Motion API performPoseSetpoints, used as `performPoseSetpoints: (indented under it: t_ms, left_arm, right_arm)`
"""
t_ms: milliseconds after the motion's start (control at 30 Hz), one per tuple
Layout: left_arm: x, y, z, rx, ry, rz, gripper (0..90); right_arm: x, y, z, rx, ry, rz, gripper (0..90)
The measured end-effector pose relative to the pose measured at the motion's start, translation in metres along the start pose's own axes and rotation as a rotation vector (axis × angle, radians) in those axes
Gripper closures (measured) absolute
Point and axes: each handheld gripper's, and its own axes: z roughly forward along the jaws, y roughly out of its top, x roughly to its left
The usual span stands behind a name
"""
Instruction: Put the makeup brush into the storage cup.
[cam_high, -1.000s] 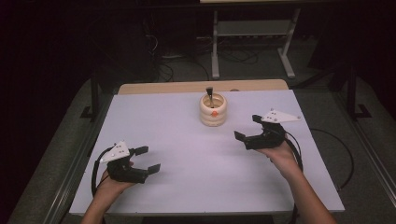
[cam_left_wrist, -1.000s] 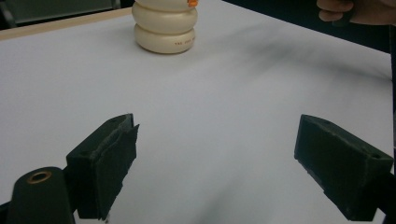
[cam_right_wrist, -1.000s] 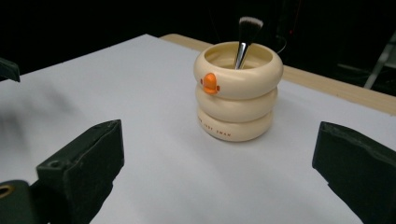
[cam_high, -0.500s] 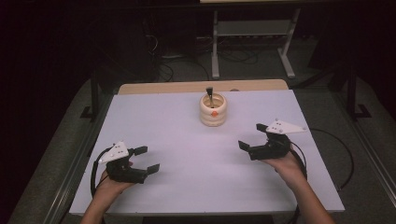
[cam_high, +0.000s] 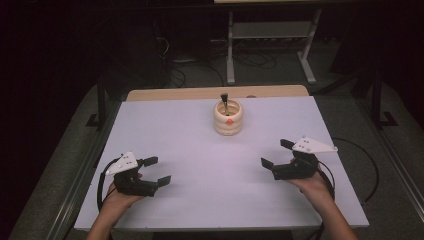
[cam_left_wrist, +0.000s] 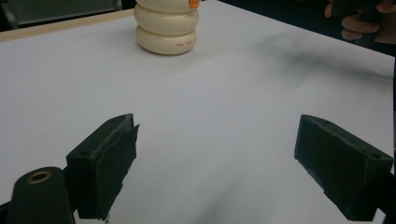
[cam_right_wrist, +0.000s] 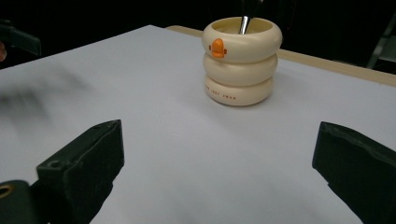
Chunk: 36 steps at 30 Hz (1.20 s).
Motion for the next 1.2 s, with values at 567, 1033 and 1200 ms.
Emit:
performPoseSetpoints:
  t_ms: [567,1033,1200]
  left_arm:
    - [0.000,0.000,0.001,0.000,0.000,0.003,12.6]
    - [0.000,-0.002,0.002,0.009,-0.001,0.007,12.6]
    - [0.001,-0.002,0.002,0.015,0.000,0.013,12.6]
  right_arm:
    - [0.000,-0.023,-0.021,0.021,-0.014,0.021,1.5]
    - [0.000,-0.033,-0.026,0.050,-0.014,0.018,1.5]
    - [0.000,-0.033,-0.026,0.052,-0.017,0.011,1.5]
